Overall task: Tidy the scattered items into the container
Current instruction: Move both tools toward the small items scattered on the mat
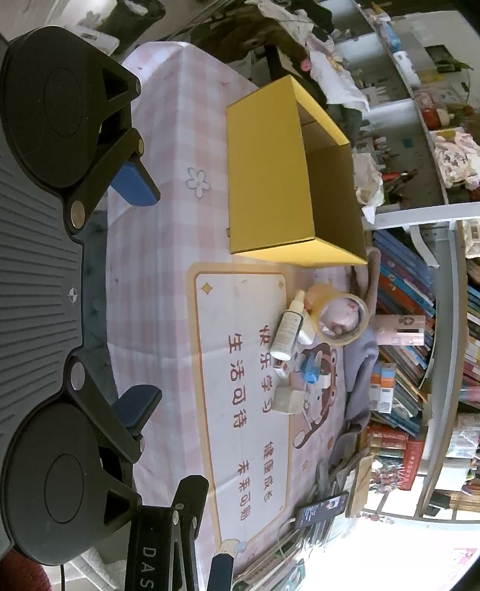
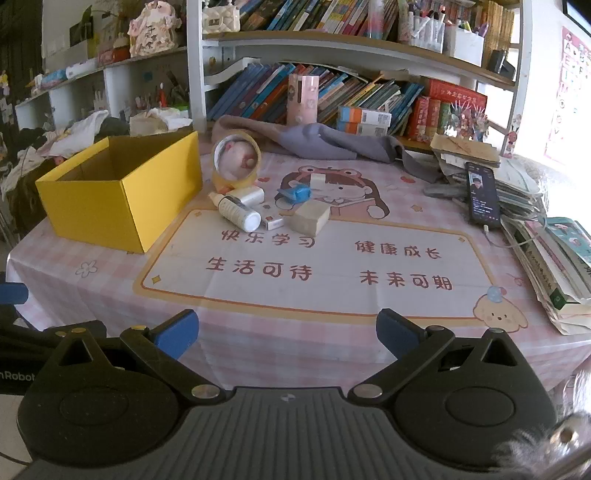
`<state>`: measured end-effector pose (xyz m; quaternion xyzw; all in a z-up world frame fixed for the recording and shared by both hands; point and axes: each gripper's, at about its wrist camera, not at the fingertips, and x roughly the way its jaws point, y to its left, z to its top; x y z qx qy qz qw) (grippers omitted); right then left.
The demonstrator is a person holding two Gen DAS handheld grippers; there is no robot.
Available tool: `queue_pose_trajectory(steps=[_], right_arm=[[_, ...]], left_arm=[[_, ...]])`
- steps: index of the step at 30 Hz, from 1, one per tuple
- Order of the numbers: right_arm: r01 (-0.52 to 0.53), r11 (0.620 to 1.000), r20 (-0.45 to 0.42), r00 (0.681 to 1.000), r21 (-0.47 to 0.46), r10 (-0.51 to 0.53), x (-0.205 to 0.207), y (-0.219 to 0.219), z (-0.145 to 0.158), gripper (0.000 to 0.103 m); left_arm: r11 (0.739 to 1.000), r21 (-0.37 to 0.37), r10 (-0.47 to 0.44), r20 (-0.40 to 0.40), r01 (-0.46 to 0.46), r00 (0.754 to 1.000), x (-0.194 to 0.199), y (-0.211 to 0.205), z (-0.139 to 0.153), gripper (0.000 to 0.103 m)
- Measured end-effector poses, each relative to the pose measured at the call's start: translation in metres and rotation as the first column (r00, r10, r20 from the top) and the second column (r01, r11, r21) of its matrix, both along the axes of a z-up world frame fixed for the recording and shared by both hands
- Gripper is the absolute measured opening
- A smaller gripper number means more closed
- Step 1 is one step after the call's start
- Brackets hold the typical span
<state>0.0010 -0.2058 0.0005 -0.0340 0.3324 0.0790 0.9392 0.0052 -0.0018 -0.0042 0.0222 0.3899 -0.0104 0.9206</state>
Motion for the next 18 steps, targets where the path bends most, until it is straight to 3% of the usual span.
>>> queue_pose_trajectory(steps=[18], right_arm=[[0.02,0.999,0.0,1.0,-0.031,-0.02,0.011,-0.001,0.001,0.103]], left_arm=[[0.999,-0.036,-0.026,-0.021,0.026,0.999,0.017,-0.004,-0.005,0.103]])
